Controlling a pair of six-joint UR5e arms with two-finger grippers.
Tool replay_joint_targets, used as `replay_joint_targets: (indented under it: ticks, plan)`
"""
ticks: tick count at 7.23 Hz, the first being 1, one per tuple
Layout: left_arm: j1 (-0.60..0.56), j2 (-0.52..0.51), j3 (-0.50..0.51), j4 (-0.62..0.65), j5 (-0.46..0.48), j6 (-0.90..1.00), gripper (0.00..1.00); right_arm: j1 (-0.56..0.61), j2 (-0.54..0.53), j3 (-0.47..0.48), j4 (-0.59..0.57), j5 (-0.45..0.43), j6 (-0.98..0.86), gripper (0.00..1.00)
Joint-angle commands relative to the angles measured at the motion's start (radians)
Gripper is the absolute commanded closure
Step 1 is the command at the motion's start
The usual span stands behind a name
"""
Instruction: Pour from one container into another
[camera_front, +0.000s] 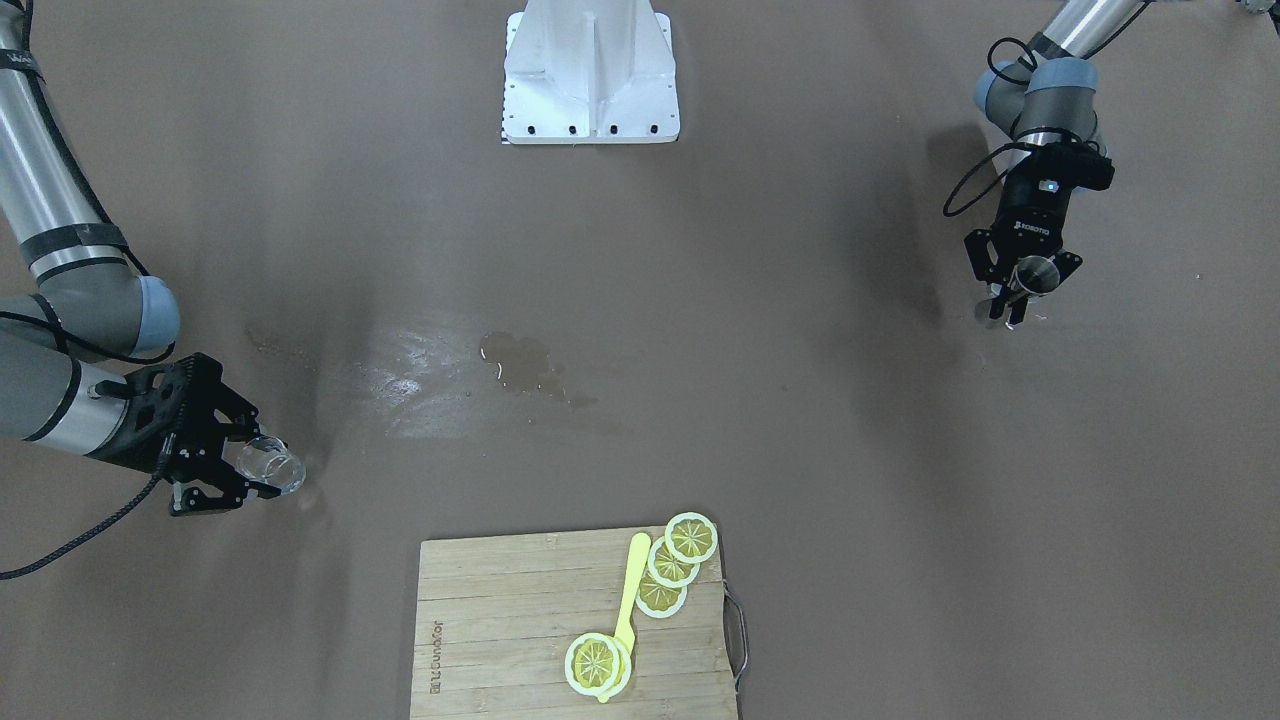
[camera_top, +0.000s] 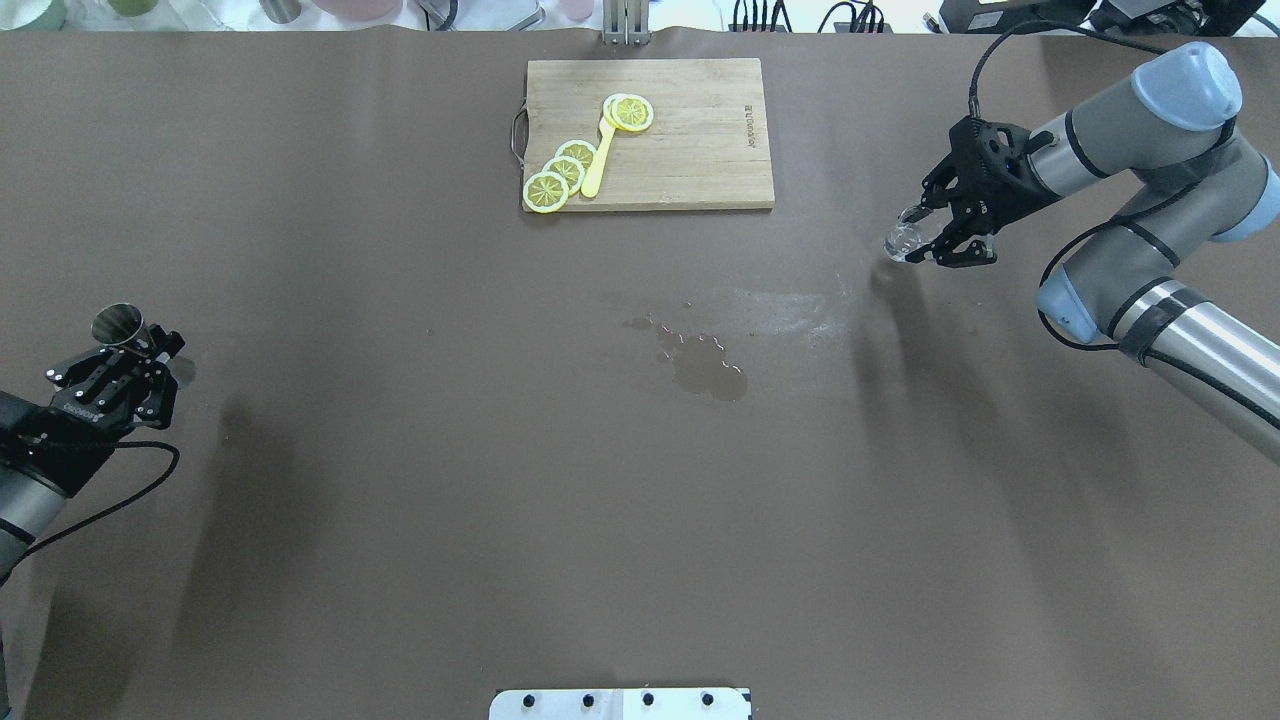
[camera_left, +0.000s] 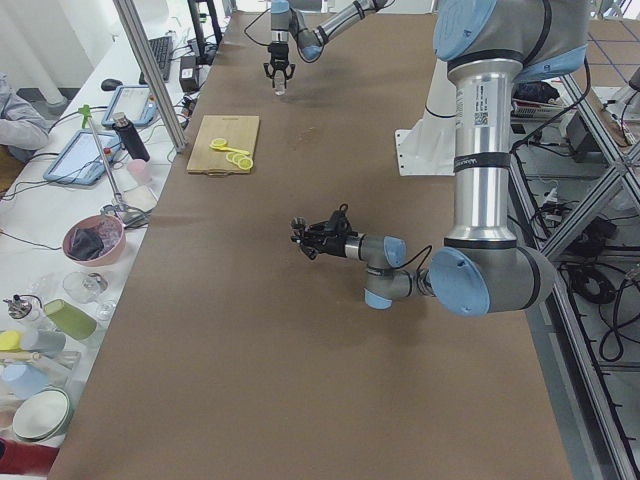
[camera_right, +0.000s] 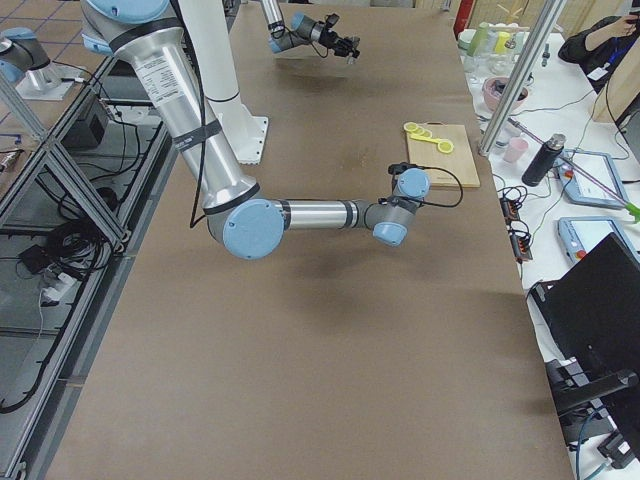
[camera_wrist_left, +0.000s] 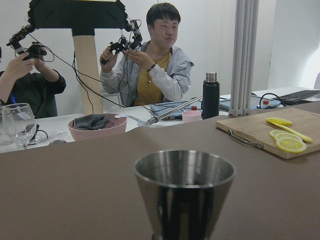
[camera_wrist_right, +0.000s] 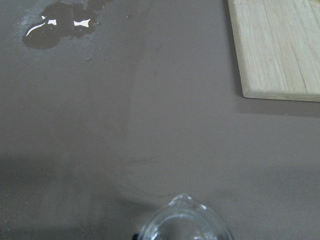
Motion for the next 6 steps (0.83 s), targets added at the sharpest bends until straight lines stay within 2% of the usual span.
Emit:
replay_joint_targets:
  ticks: [1,2,3,4,5,6]
  plan:
    - [0.078,0.057,-0.015,0.005,0.102,-0.037,1.00,-0.011,0.002,-0.002,0.000,-0.004,0.031,1.00]
    - [0.079,0.062,-0.026,0.023,0.103,-0.036,1.00,-0.012,0.003,-0.002,-0.001,-0.004,0.037,1.00]
    - [0.079,0.090,-0.075,0.115,0.117,-0.043,1.00,-0.012,0.005,-0.002,-0.001,-0.005,0.045,1.00]
    - [0.079,0.091,-0.092,0.155,0.137,-0.104,1.00,-0.014,0.008,-0.002,-0.001,-0.005,0.049,1.00]
    - [0.079,0.094,-0.122,0.266,0.161,-0.208,1.00,-0.015,0.008,-0.002,-0.001,-0.008,0.049,0.68]
    - [0.079,0.094,-0.127,0.336,0.196,-0.306,1.00,-0.020,0.008,-0.002,-0.001,-0.009,0.049,0.56]
